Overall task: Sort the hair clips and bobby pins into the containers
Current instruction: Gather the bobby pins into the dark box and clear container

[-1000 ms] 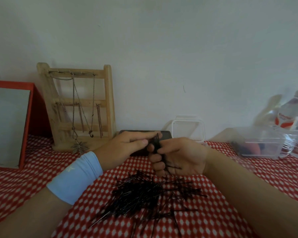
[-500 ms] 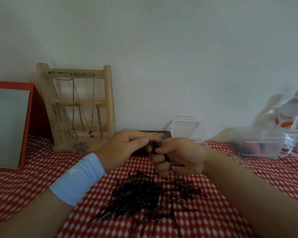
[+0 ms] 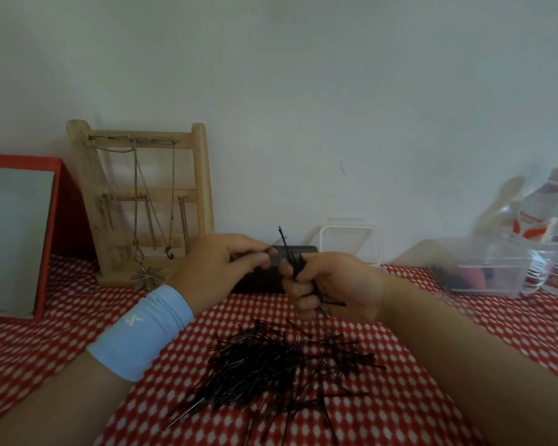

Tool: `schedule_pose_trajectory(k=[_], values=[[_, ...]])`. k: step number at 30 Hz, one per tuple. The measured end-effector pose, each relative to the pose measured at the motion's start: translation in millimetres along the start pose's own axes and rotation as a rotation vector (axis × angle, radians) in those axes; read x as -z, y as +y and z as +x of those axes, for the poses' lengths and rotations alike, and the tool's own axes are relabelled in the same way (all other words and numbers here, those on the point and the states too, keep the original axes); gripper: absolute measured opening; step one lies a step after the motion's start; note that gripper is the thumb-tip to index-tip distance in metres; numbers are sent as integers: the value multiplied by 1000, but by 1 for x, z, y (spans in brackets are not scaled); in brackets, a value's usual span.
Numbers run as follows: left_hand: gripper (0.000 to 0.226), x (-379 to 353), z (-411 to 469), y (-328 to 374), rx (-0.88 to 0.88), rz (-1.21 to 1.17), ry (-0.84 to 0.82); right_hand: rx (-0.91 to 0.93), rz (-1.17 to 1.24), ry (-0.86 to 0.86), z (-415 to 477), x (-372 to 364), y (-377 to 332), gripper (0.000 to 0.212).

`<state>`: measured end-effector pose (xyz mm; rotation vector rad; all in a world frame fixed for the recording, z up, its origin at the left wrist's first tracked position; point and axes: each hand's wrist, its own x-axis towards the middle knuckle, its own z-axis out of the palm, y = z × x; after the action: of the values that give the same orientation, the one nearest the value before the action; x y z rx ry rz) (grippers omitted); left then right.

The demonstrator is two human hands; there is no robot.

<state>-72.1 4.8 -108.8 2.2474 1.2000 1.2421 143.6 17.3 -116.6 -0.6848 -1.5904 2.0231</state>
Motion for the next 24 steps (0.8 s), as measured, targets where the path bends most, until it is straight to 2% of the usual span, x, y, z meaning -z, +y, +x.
schedule_pose_trajectory(k=[3, 6, 9, 13, 15, 18, 20, 22, 24], values=[[21, -4, -2, 6, 177, -137, -36, 147, 7, 210, 5, 1, 1, 16], [32, -12, -2, 13, 251, -302, -107, 215, 19, 260, 7, -1, 1, 21], [44, -15, -2, 15, 273, -375, -127, 282, -89, 270, 6, -5, 1, 18], [49, -17, -5, 17, 262, -336, -190, 268, -190, 289, 9, -6, 4, 30], [38, -14, -4, 15, 254, -249, -202, 257, -161, 329, 10, -6, 5, 35], [16, -9, -2, 10, 188, -109, 1, 254, -153, 375, 7, -5, 4, 25], [24, -6, -2, 10, 124, -164, 97, 241, -151, 331, 6, -8, 3, 22], [31, -6, -3, 14, 68, -218, 21, 207, -119, 256, 5, -12, 3, 21], [37, -9, -5, 19, 36, -214, -128, 176, -62, 201, 5, -16, 4, 23]])
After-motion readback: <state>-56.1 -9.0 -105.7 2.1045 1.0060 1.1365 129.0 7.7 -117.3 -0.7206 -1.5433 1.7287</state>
